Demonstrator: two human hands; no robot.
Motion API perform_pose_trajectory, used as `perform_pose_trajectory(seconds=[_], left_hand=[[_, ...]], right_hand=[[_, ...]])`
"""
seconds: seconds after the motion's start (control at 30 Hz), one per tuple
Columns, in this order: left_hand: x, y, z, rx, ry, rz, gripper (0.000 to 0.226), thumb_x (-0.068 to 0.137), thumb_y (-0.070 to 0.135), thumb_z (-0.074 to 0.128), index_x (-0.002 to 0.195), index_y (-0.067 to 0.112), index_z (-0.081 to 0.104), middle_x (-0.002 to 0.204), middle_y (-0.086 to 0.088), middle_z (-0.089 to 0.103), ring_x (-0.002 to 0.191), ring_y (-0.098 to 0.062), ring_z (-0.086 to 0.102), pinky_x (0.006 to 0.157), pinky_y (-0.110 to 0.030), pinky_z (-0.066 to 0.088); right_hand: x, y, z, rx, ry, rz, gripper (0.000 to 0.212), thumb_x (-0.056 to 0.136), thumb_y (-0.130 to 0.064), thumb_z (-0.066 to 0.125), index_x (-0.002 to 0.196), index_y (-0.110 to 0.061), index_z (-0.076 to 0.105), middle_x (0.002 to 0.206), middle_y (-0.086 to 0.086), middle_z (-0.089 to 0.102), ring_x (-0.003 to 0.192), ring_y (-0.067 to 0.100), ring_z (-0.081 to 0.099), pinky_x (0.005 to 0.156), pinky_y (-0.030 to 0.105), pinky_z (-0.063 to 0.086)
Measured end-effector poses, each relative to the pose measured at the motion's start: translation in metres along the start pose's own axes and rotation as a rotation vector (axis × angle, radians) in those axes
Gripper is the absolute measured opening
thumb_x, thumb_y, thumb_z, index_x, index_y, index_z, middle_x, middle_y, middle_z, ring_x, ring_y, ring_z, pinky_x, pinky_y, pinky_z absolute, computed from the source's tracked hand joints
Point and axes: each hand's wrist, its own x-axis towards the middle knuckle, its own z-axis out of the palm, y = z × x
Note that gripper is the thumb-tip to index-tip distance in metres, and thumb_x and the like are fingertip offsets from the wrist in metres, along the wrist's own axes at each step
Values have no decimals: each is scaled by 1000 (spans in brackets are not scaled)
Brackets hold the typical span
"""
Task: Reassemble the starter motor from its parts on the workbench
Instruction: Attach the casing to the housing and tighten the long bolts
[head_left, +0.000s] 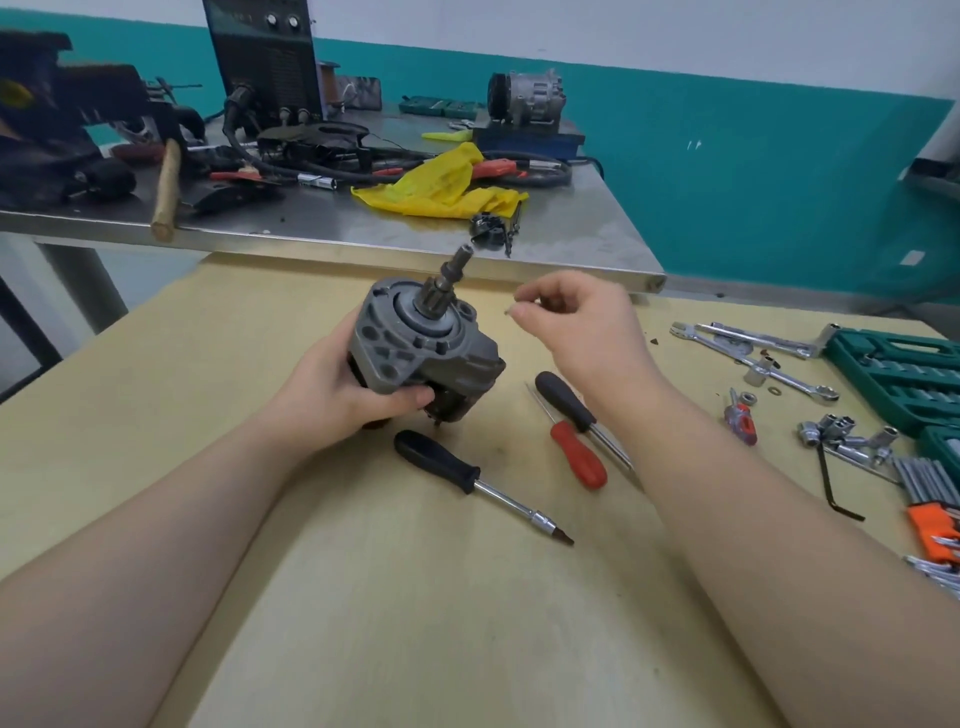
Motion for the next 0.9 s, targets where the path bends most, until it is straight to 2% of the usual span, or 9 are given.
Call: perform_pose_trajectory(seconds=[0.1,0.2,0.27,0.4,0.47,0.53,0.63,0.77,0.9], left_hand=[[0,1,5,10,91,31,70,69,47,94,132,41,67,129,21,75,121,2,68,93,-6,49],[-2,3,10,25,192,81,60,71,47,94,124,52,67,127,22,75,120,3,68,93,-6,49],[-2,2,12,22,221,94,62,75,46,92,130,47,65,130,18,74,123,-1,67,95,-9,49],[-1,-2,14,-8,207,110,67,79,41,90,139,29,62,135,13,73,127,-7,66,99,-14,50],[-2,-3,14,-20,210,109,70,79,41,91,141,26,61,135,12,73,127,-8,66,99,-14,50],[-2,-3,13,-17,213,113,71,79,39,92,141,27,60,135,13,72,127,-6,66,99,-13,49],[-2,-2,14,-16,224,118,72,78,29,94,140,32,58,134,18,72,126,-2,66,98,-9,48],[-5,0,15,-26,253,119,74,77,20,94,137,43,56,132,22,72,124,1,66,96,-9,49],[-7,-3,15,-31,243,127,77,78,14,91,139,40,54,131,20,71,123,-1,67,95,-10,50]], right_hand=[[-13,-16,-2,53,-66,-57,22,99,-19,72,99,-40,79,81,-29,71,76,-14,62,71,10,49],[-22,-25,6,43,-66,-187,28,101,-12,68,122,-27,79,108,-16,74,102,-3,67,91,18,53],[-30,-27,16,118,-37,-237,32,99,-9,71,125,-26,77,108,-13,75,103,3,69,94,22,56],[-38,-23,33,322,32,-179,28,92,-7,79,107,-30,74,92,-10,77,87,5,75,83,26,63],[-37,-19,37,352,77,-142,23,90,-8,82,95,-29,74,88,-5,78,84,11,76,83,35,65],[-35,-17,39,379,99,-115,24,89,-9,84,89,-30,74,86,-4,79,83,14,77,82,37,65],[-34,-17,40,424,93,-118,24,89,-9,85,86,-30,74,83,-5,79,78,12,76,74,26,62],[-32,-15,43,348,83,-174,17,88,-10,85,89,-25,77,84,-9,79,81,7,75,78,29,62],[-35,-15,47,246,46,-243,13,87,-11,86,93,-22,81,81,-19,74,75,-2,68,73,21,56]])
